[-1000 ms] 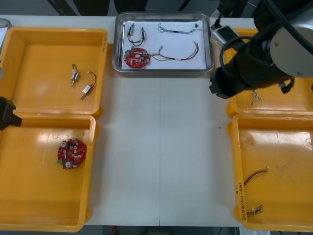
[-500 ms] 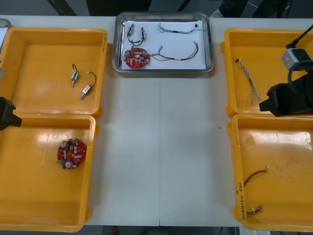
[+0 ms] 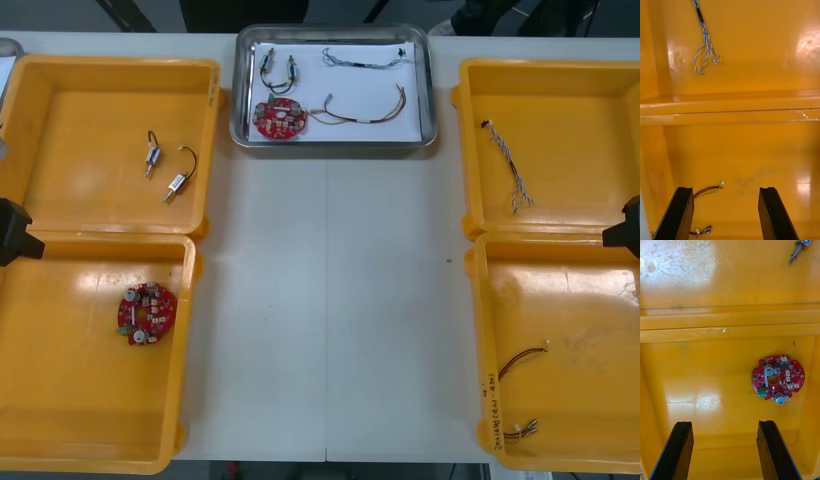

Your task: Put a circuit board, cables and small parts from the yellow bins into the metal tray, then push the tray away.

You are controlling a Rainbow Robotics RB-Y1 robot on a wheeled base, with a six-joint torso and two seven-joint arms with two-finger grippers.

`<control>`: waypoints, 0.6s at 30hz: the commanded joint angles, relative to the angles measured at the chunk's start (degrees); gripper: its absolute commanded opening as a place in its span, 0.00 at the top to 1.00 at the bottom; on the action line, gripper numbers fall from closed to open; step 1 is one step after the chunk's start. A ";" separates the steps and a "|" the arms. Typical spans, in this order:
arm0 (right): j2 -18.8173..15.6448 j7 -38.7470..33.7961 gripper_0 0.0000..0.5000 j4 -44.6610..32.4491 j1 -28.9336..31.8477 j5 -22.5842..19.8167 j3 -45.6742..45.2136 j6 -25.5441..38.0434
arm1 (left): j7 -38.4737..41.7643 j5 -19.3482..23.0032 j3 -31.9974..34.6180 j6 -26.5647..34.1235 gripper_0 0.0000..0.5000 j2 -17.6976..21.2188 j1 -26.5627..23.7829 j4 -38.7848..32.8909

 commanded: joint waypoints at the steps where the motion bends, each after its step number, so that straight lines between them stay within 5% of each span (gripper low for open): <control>1: -1.91 3.05 0.00 0.36 3.20 -0.15 -2.58 0.17 | -4.97 -0.46 1.83 0.37 0.00 2.67 0.76 -1.18; 18: -2.18 5.33 0.00 2.11 4.43 1.78 -2.23 0.17 | -4.97 -0.46 1.83 0.37 0.00 2.67 0.76 -1.18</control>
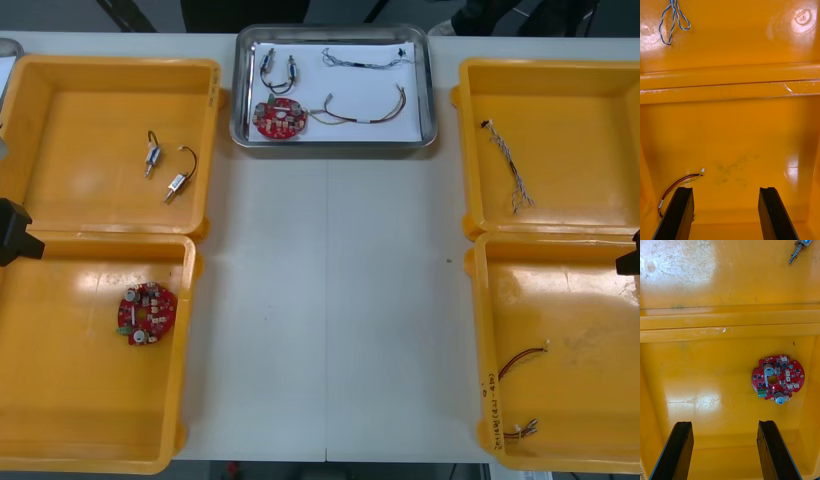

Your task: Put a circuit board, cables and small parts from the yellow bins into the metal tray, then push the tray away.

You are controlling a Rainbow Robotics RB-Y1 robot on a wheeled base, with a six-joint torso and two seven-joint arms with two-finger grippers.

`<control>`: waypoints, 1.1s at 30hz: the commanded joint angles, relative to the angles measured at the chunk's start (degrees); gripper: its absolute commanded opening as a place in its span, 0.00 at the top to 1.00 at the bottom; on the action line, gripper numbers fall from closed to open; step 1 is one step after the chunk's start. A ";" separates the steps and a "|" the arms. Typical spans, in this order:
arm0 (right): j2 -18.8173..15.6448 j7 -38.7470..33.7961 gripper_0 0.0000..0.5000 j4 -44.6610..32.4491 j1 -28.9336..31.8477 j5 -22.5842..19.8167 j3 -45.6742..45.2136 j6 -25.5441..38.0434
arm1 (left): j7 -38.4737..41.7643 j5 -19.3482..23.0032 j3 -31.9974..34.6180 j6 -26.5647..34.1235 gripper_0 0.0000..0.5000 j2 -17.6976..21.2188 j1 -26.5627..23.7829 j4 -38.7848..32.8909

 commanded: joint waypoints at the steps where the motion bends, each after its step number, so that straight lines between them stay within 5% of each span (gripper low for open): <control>1: -2.17 1.59 0.00 -0.42 0.73 0.10 -1.41 0.17 | -4.97 -0.46 1.83 0.37 0.00 2.67 0.76 -1.18; 33: -2.17 1.15 0.00 -0.42 0.65 -0.08 -0.97 0.17 | -4.97 -0.46 1.83 0.37 0.00 2.67 0.76 -1.18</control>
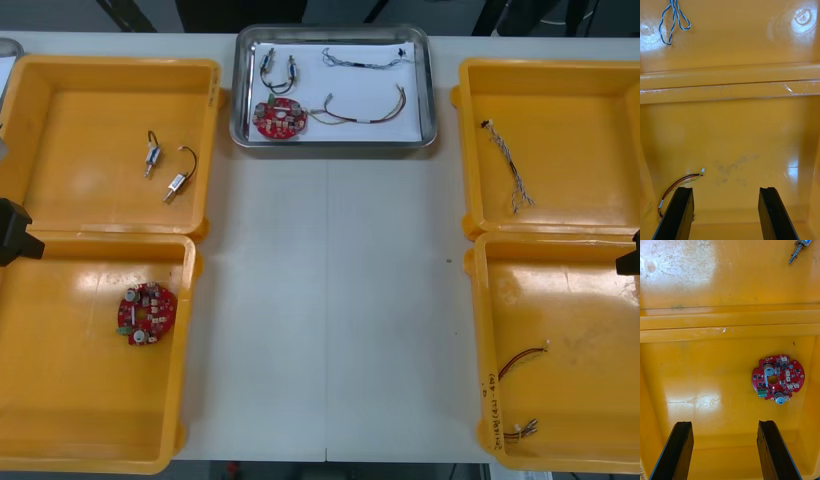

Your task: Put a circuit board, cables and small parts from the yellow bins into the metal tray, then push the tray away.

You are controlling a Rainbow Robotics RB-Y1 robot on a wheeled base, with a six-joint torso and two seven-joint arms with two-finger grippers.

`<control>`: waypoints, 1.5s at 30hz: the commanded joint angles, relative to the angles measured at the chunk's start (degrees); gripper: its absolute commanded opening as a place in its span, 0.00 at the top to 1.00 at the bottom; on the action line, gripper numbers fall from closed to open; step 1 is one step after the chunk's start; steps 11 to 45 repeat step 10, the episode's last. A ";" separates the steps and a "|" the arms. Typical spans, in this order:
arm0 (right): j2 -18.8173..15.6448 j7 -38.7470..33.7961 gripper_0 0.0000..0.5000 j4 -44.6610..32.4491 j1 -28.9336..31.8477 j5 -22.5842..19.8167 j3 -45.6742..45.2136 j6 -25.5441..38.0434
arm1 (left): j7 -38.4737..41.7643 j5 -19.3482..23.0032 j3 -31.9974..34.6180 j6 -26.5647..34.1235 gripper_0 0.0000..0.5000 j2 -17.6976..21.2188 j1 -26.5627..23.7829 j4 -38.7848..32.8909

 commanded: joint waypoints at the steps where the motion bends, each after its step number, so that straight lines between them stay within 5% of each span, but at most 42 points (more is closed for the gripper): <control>1: -2.17 1.15 0.00 -0.43 0.64 -0.06 -0.97 0.17 | -4.97 -0.46 1.83 0.37 0.00 2.67 0.76 -1.18; 45: -2.17 1.15 0.00 -0.43 0.64 -0.06 -0.97 0.17 | -4.97 -0.46 1.83 0.37 0.00 2.67 0.76 -1.18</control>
